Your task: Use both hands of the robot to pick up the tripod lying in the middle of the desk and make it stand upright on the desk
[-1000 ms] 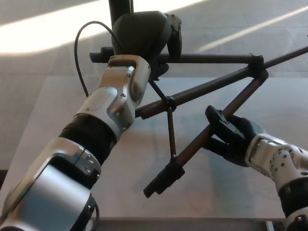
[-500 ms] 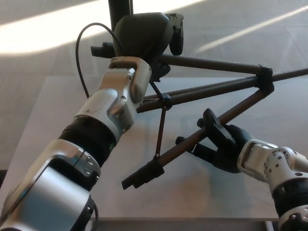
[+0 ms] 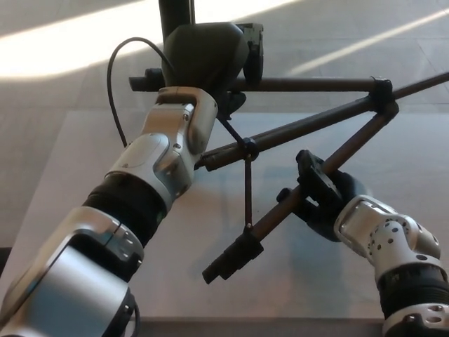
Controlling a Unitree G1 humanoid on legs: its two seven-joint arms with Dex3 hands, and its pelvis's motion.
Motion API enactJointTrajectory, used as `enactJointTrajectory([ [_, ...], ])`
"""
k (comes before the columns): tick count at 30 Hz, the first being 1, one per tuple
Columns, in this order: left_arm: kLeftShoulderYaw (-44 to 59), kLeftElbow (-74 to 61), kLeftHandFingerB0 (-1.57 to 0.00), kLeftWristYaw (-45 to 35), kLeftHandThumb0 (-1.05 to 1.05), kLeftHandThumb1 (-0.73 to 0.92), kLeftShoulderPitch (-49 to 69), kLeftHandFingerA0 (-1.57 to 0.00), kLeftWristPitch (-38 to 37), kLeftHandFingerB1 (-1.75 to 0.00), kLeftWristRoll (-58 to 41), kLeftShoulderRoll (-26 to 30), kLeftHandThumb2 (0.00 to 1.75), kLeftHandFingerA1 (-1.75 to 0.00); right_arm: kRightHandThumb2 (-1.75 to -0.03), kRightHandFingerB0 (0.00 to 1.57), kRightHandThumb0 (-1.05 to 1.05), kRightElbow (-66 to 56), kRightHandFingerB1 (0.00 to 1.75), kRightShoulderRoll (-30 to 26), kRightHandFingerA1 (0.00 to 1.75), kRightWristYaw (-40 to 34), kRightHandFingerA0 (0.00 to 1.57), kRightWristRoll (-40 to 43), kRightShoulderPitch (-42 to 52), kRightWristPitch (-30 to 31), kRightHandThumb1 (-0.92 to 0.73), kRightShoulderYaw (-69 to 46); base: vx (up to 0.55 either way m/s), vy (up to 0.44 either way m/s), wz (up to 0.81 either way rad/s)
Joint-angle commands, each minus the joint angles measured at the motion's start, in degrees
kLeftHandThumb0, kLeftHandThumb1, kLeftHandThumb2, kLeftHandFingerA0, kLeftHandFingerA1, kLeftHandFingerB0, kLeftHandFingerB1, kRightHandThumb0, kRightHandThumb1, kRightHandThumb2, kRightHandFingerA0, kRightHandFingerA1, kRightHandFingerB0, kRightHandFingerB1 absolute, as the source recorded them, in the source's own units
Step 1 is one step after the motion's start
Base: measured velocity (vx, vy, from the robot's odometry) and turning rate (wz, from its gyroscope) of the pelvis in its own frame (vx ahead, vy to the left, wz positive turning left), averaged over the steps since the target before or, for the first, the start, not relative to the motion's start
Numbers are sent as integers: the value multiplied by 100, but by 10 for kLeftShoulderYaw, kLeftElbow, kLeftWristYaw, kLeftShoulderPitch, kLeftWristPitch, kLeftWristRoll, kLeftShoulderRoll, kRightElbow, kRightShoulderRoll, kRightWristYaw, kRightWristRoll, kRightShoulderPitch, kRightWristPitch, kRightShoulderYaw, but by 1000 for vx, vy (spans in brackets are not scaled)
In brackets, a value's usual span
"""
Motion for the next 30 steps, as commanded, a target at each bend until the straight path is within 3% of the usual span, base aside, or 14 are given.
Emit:
enactJointTrajectory([
  [1, -5, -4, -67, 11, -11, 49, 10, -88, -17, -159, -3, 3, 85, -175, -106, 68, -22, -40, 174, 12, 175, -61, 101, -11, 5, -73, -69, -11, 0, 0, 0],
  [11, 5, -5, -67, 21, -10, 52, 14, -87, -19, -163, -6, 21, 91, -175, -122, 82, -21, -117, 157, -33, 175, -54, 100, -119, 23, -137, -55, 84, 0, 0, 0],
  [12, 10, -4, -98, 28, -17, 46, 15, -118, -21, -126, -9, 22, 102, -138, -125, 82, -22, -124, 156, -40, 175, -51, 100, -123, 23, -140, -52, 90, 0, 0, 0],
  [13, 16, 0, -69, 36, -10, 51, 15, -89, -27, -162, -14, 23, 96, -175, -127, 84, -21, -131, 153, -49, 175, -60, 101, -137, 22, -144, -48, 101, 0, 0, 0],
  [15, 26, -4, -69, 41, -10, 49, 16, -90, -23, -165, -19, 26, 100, -175, -129, 90, -18, -151, 153, -62, 175, -65, 105, -165, 27, -171, -44, 125, 0, 0, 0],
  [16, 33, -4, -101, 41, -18, 45, 15, -120, -25, -128, -26, 26, 107, -140, -129, 90, -18, -154, 153, -68, 175, -75, 105, -185, 27, -184, -44, 141, 0, 0, 0],
  [17, 37, -2, -70, 42, -11, 47, 14, -91, -24, -165, -27, 27, 105, -175, -127, 90, -17, -158, 154, -71, 175, -83, 106, -197, 26, -192, -46, 150, 0, 0, 0],
  [20, 47, -4, -69, 39, -9, 45, 19, -90, -28, -168, -34, 32, 101, -175, -116, 107, -25, -175, 129, -101, 144, -120, 133, -281, 33, -235, -45, 212, 0, 0, 0],
  [22, 44, -5, -71, 46, -10, 46, 28, -90, -31, -163, -30, 38, 94, -175, -125, 83, -20, -191, 158, -120, 175, -134, 98, -321, 44, -269, -45, 241, 0, 0, 0],
  [26, 48, -12, -74, 43, -12, 42, 38, -90, -27, -157, -33, 44, 82, -175, -127, 81, -20, -206, 158, -143, 172, -153, 94, -358, 48, -302, -45, 273, 0, 0, 0],
  [27, 53, -15, -99, 42, -17, 38, 44, -119, -25, -125, -37, 45, 97, -138, -124, 80, -17, -211, 159, -152, 173, -159, 90, -373, 48, -317, -44, 284, 0, 0, 0],
  [28, 57, -21, -99, 39, -17, 38, 51, -119, -21, -125, -40, 46, 97, -138, -124, 80, -17, -214, 159, -161, 173, -165, 90, -388, 48, -330, -44, 296, 0, 0, 0],
  [29, 56, -20, -64, 44, -11, 43, 54, -88, -22, -165, -38, 46, 93, -175, -115, 103, -24, -218, 127, -169, 137, -176, 117, -403, 47, -329, -46, 306, 0, 0, 0],
  [30, 56, -22, -64, 45, -11, 44, 60, -87, -25, -166, -37, 49, 94, -175, -112, 79, -20, -220, 159, -181, 174, -185, 88, -421, 45, -331, -52, 320, 0, 0, 0],
])
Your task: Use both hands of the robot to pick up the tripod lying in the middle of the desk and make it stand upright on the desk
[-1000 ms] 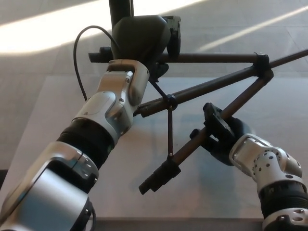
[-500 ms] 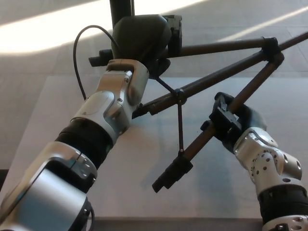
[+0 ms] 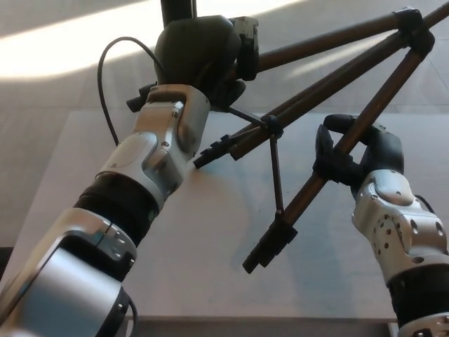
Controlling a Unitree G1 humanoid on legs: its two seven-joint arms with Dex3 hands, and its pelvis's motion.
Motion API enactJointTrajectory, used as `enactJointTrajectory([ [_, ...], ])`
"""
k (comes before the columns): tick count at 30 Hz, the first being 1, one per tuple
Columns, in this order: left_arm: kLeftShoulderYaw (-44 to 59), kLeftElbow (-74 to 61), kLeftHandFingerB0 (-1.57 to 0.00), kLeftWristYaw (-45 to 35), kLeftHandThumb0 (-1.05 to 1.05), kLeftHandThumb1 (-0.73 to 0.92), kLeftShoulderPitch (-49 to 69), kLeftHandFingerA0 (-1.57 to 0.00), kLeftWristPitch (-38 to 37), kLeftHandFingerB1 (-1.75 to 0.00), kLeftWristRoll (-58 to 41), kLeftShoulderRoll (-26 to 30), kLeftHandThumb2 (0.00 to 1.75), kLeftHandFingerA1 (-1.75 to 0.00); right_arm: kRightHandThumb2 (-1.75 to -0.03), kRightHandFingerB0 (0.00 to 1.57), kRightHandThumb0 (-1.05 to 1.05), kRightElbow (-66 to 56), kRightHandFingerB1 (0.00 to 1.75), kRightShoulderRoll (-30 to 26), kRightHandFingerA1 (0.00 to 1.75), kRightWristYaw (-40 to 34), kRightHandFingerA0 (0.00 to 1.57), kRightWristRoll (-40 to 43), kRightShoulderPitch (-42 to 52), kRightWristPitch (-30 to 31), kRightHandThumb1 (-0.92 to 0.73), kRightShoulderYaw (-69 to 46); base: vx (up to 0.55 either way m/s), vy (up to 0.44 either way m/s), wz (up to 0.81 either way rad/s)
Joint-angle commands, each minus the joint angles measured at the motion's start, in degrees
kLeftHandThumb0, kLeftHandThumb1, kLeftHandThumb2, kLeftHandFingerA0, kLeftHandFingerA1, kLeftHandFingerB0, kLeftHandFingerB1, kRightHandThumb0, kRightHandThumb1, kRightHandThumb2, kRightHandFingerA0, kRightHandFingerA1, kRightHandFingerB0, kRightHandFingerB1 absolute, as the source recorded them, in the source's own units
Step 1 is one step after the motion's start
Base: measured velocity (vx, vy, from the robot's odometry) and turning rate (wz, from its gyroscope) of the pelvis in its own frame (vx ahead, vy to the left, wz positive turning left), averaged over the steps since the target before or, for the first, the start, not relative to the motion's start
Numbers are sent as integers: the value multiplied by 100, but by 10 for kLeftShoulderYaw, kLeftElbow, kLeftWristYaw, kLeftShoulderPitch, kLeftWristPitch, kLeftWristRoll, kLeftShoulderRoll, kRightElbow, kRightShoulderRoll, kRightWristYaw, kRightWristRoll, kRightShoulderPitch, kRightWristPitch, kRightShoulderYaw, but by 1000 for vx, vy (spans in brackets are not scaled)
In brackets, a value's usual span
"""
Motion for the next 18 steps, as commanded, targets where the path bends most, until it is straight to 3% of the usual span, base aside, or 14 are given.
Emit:
enactJointTrajectory([
  [1, 33, -16, -64, 26, -12, 49, 58, -87, 5, -164, -23, 38, 98, -175, -112, 80, -22, -108, 155, -126, 171, -96, 88, -295, 9, -239, -52, 151, 0, 0, 0],
  [2, 38, -20, -98, 32, -18, 46, 69, -120, 4, -124, -27, 39, 106, -139, -108, 73, -21, -110, 152, -138, 175, -98, 97, -310, 4, -242, -51, 163, 0, 0, 0],
  [3, 43, -24, -71, 34, -12, 47, 77, -89, 6, -159, -30, 39, 97, -175, -108, 78, -19, -115, 156, -146, 172, -94, 88, -314, 0, -243, -55, 168, 0, 0, 0],
  [4, 45, -28, -70, 34, -11, 49, 81, -89, 7, -160, -31, 39, 91, -175, -106, 75, -17, -118, 153, -150, 175, -90, 99, -315, -2, -246, -58, 172, 0, 0, 0],
  [6, 46, -31, -70, 33, -11, 49, 85, -89, 7, -160, -30, 41, 91, -175, -106, 75, -17, -118, 153, -157, 175, -90, 99, -316, -6, -250, -58, 178, 0, 0, 0],
  [7, 51, -35, -70, 29, -10, 49, 89, -88, 15, -160, -33, 40, 86, -175, -96, 76, -19, -121, 158, -163, 175, -89, 85, -319, -11, -250, -61, 183, 0, 0, 0],
  [9, 53, -42, -68, 31, -10, 55, 101, -84, 22, -156, -31, 41, 79, -175, -98, 77, -18, -133, 159, -175, 175, -84, 86, -326, -26, -249, -60, 191, 0, 0, 0],
  [10, 59, -44, -71, 49, -9, 50, 113, -85, 9, -155, -35, 39, 81, -175, -111, 76, -13, -140, 163, -197, 175, -83, 84, -352, -45, -252, -52, 207, 0, 0, 0],
  [11, 72, -45, -72, 58, -12, 53, 121, -85, 6, -155, -48, 31, 84, -175, -112, 76, -12, -135, 164, -212, 175, -83, 83, -364, -60, -268, -50, 215, 0, 0, 0],
  [12, 72, -44, -82, 58, -9, 51, 120, -92, 6, -141, -47, 32, 91, -174, -87, 60, -30, -134, 166, -213, 175, -85, 69, -363, -61, -268, -74, 217, 0, 0, 0],
  [13, 84, -48, -72, 59, -20, 62, 128, -86, 17, -148, -57, 24, 83, -175, -118, 75, -16, -139, 164, -223, 175, -71, 84, -367, -75, -266, -50, 223, 0, 0, 0],
  [14, 89, -49, -72, 60, -20, 62, 130, -86, 21, -148, -61, 21, 83, -175, -118, 75, -16, -141, 164, -228, 175, -66, 84, -367, -81, -265, -50, 226, 0, 0, 0],
  [15, 92, -53, -71, 65, -21, 63, 140, -84, 27, -144, -61, 17, 77, -175, -105, 81, -24, -144, 158, -235, 175, -55, 93, -371, -92, -257, -59, 236, 0, 0, 0],
  [18, 100, -68, -72, 76, -18, 62, 168, -84, 39, -147, -65, 6, 80, -175, -115, 81, -21, -151, 158, -250, 175, -37, 93, -387, -113, -249, -53, 260, 0, 0, 0],
])
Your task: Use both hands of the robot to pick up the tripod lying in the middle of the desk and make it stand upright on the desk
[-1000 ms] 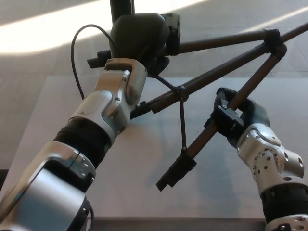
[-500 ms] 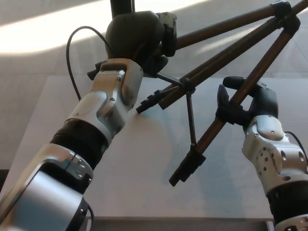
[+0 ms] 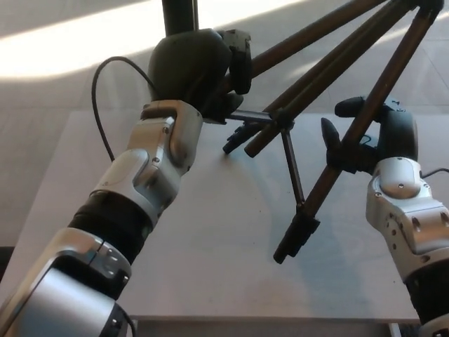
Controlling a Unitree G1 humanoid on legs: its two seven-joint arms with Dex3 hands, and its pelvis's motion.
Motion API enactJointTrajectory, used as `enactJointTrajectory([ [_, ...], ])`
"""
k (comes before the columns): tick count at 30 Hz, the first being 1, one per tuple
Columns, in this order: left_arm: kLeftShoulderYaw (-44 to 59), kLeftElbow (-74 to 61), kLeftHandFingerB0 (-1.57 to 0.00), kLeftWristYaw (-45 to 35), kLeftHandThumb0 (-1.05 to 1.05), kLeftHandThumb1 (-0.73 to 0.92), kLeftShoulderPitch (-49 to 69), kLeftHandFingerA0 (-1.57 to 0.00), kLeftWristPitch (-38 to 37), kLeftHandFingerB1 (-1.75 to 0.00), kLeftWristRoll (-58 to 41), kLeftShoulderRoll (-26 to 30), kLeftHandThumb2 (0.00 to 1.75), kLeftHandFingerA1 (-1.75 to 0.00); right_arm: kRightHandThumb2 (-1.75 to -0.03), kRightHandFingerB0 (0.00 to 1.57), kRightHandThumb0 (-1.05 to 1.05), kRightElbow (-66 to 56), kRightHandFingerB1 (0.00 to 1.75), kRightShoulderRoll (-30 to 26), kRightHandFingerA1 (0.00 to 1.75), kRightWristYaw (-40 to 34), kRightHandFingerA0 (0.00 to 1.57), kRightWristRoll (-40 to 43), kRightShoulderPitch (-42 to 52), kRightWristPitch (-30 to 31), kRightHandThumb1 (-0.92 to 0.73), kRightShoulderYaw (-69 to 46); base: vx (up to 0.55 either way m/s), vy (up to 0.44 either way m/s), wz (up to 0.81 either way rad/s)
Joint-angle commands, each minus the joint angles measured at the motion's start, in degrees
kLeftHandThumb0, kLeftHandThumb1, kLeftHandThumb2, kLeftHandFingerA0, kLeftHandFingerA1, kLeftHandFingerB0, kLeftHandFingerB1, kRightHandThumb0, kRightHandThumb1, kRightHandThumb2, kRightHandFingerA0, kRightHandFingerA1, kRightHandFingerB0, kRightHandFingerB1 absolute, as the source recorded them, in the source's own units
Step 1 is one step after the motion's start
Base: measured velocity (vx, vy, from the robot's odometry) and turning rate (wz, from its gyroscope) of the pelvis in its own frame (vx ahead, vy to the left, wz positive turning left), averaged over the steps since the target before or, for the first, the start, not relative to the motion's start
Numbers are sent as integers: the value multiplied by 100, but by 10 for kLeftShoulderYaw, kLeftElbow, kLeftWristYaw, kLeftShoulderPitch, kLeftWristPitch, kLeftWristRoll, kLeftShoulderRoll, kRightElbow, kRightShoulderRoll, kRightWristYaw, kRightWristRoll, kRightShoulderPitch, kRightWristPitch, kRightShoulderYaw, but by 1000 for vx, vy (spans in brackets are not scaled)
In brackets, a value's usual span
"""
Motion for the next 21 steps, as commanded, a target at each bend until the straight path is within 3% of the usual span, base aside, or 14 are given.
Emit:
enactJointTrajectory([
  [1, 80, -31, -96, 83, -17, 46, 132, -118, 37, -121, -61, -1, 103, -136, -121, 83, -18, -122, 155, -174, 175, -11, 93, -333, -114, -241, -47, 165, 0, 0, 0],
  [2, 87, -36, -81, 100, -16, 48, 152, -119, 28, -93, -68, -8, 104, -132, -119, 83, -19, -112, 156, -174, 175, -20, 95, -343, -121, -263, -50, 178, 0, 0, 0],
  [3, 89, -39, -81, 105, -16, 48, 159, -119, 28, -93, -67, -11, 104, -132, -119, 83, -19, -110, 156, -175, 175, -23, 95, -344, -123, -271, -50, 183, 0, 0, 0],
  [4, 96, -46, -81, 99, -18, 51, 167, -118, 25, -103, -75, -14, 106, -135, -122, 83, -19, -106, 156, -176, 175, -29, 97, -349, -126, -277, -48, 190, 0, 0, 0],
  [5, 105, -51, -66, 95, -13, 58, 175, -85, 26, -152, -85, -18, 98, -175, -123, 84, -23, -106, 153, -177, 175, -26, 97, -355, -131, -276, -50, 199, 0, 0, 0],
  [6, 116, -56, -91, 96, -20, 51, 183, -118, 30, -119, -93, -23, 104, -137, -124, 83, -24, -108, 151, -180, 175, -18, 94, -361, -137, -272, -49, 212, 0, 0, 0],
  [8, 120, -57, -93, 104, -19, 51, 192, -118, 23, -120, -91, -23, 105, -137, -124, 84, -24, -103, 149, -183, 173, -29, 94, -373, -145, -278, -47, 226, 0, 0, 0],
  [9, 124, -60, -74, 106, -13, 61, 196, -86, 24, -126, -92, -24, 92, -161, -126, 84, -23, -101, 150, -182, 173, -31, 93, -371, -146, -283, -46, 229, 0, 0, 0],
  [11, 133, -65, -80, 106, -17, 63, 206, -88, 39, -114, -95, -31, 91, -155, -126, 85, -25, -105, 150, -185, 173, -34, 93, -381, -151, -281, -45, 240, 0, 0, 0],
  [15, 141, -78, -77, 109, -16, 63, 230, -89, 31, -143, -97, -35, 91, -168, -125, 84, -24, -99, 155, -188, 175, -51, 95, -390, -157, -296, -46, 259, 0, 0, 0],
  [16, 143, -79, -72, 113, -23, 66, 236, -93, 30, -80, -98, -38, 82, -134, -120, 84, -26, -104, 155, -188, 175, -45, 96, -389, -157, -293, -49, 263, 0, 0, 0],
  [18, 147, -82, -78, 112, -22, 68, 241, -93, 33, -73, -98, -41, 82, -127, -120, 83, -25, -108, 157, -190, 175, -42, 95, -387, -157, -293, -48, 266, 0, 0, 0],
  [19, 148, -81, -79, 111, -20, 66, 243, -92, 33, -93, -100, -43, 89, -141, -123, 83, -25, -109, 160, -191, 175, -44, 96, -387, -157, -298, -46, 268, 0, 0, 0],
  [21, 148, -79, -79, 112, -20, 66, 245, -92, 28, -93, -98, -43, 89, -141, -123, 83, -25, -110, 160, -194, 175, -49, 96, -387, -158, -299, -46, 272, 0, 0, 0],
])
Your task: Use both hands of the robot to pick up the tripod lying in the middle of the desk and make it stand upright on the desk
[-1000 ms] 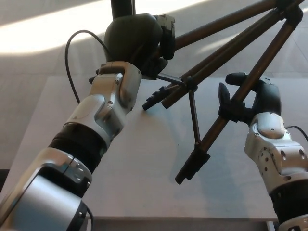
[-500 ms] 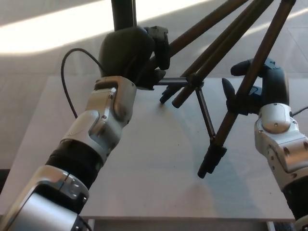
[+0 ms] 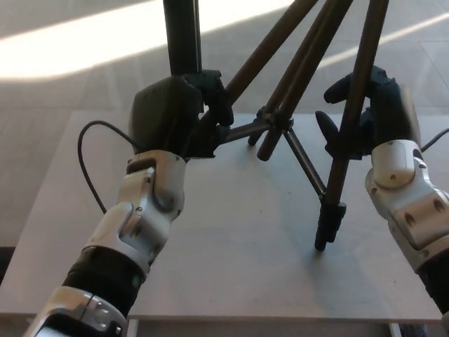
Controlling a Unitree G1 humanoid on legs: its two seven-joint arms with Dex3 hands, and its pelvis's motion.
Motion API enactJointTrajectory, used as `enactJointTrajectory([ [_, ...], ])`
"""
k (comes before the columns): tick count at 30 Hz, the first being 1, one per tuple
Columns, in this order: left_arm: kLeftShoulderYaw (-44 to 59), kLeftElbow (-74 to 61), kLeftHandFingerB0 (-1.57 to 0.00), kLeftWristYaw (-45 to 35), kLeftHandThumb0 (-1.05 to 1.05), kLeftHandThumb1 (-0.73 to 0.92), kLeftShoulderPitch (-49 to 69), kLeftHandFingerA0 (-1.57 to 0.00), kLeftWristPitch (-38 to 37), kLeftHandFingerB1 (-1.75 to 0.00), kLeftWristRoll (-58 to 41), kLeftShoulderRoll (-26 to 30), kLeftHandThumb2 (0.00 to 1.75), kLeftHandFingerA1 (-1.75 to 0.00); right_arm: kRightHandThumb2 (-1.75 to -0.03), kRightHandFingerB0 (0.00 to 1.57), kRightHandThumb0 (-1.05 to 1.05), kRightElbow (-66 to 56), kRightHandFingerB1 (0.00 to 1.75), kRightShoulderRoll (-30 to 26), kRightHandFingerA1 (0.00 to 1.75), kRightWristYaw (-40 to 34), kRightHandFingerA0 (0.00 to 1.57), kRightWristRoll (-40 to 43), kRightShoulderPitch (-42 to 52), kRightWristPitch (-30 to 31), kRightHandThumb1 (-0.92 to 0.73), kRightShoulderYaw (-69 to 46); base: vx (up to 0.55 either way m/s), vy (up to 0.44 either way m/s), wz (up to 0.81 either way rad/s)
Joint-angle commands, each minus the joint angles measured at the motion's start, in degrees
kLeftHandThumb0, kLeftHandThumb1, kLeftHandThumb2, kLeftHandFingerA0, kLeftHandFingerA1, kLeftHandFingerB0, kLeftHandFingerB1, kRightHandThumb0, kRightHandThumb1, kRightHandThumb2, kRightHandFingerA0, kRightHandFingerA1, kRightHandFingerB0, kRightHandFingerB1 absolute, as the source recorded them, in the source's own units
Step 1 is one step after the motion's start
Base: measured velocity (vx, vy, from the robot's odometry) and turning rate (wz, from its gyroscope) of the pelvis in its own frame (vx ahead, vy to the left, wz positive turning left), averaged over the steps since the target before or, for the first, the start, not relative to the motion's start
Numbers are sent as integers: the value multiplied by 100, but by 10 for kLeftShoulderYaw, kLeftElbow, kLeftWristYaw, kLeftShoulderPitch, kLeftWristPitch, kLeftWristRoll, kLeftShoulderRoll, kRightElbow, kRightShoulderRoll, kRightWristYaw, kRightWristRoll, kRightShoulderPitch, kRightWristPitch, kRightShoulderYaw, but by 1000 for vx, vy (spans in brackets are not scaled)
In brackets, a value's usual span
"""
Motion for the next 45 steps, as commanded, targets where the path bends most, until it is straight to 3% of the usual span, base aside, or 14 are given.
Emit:
enactJointTrajectory([
  [1, 80, -13, -80, 63, -20, 62, 122, -99, 41, -138, -76, -19, 94, -155, -121, 81, -23, -102, 161, -121, 175, -49, 95, -312, -125, -292, -43, 137, 0, 0, 0],
  [8, 85, -19, -76, 41, -20, 67, 139, -91, 62, -144, -74, -27, 92, -169, -127, 82, -22, -108, 159, -123, 175, -53, 98, -309, -109, -291, -42, 152, 0, 0, 0],
  [9, 86, -18, -78, 47, -13, 59, 144, -97, 54, -142, -73, -28, 102, -169, -114, 102, -32, -109, 128, -125, 140, -55, 122, -312, -105, -292, -47, 156, 0, 0, 0],
  [11, 84, -16, -76, 53, -17, 60, 151, -87, 41, -153, -69, -28, 99, -174, -117, 80, -26, -112, 161, -128, 175, -53, 98, -313, -99, -289, -49, 161, 0, 0, 0],
  [12, 84, -16, -74, 52, -17, 59, 152, -87, 41, -157, -70, -29, 101, -175, -114, 103, -33, -112, 129, -127, 140, -53, 124, -312, -98, -290, -48, 162, 0, 0, 0],
  [13, 87, -14, -77, 54, -16, 59, 155, -87, 37, -155, -72, -31, 102, -175, -115, 75, -24, -112, 164, -126, 175, -56, 98, -313, -96, -292, -43, 164, 0, 0, 0],
  [21, 85, -12, -67, 57, -14, 61, 164, -81, 43, -162, -60, -35, 91, -175, -115, 75, -18, -131, 162, -122, 175, -37, 97, -293, -52, -254, -44, 169, 0, 0, 0],
  [25, 89, -5, -66, 55, -16, 63, 165, -81, 33, -157, -67, -34, 88, -175, -97, 80, -20, -128, 144, -127, 175, -33, 95, -283, -29, -246, -54, 167, 0, 0, 0],
  [26, 89, -10, -72, 48, -20, 71, 171, -82, 35, -140, -66, -30, 76, -170, -109, 93, -18, -129, 110, -128, 134, -26, 124, -270, -8, -232, -47, 162, 0, 0, 0],
  [30, 89, -13, -74, 44, -16, 70, 175, -94, 40, -136, -62, -27, 80, -167, -123, 80, -11, -122, 156, -125, 175, -23, 96, -258, 11, -226, -45, 151, 0, 0, 0],
  [31, 90, -15, -76, 42, -19, 72, 176, -81, 44, -135, -62, -27, 76, -164, -116, 102, -16, -120, 128, -123, 144, -22, 128, -253, 17, -224, -46, 147, 0, 0, 0],
  [33, 90, -21, -72, 43, -17, 67, 180, -79, 44, -147, -61, -25, 84, -166, -117, 81, -16, -112, 154, -118, 175, -19, 96, -241, 31, -225, -52, 134, 0, 0, 0],
  [34, 87, -20, -72, 44, -18, 67, 179, -80, 45, -149, -57, -23, 85, -167, -115, 99, -22, -112, 127, -115, 143, -12, 125, -232, 36, -223, -50, 127, 0, 0, 0],
  [45, 70, -25, -71, 53, -18, 66, 181, -82, 38, -151, -52, -15, 85, -173, -131, 85, -25, -93, 155, -28, 175, 97, 98, -105, 50, -95, -41, -41, 0, 0, 0],
])
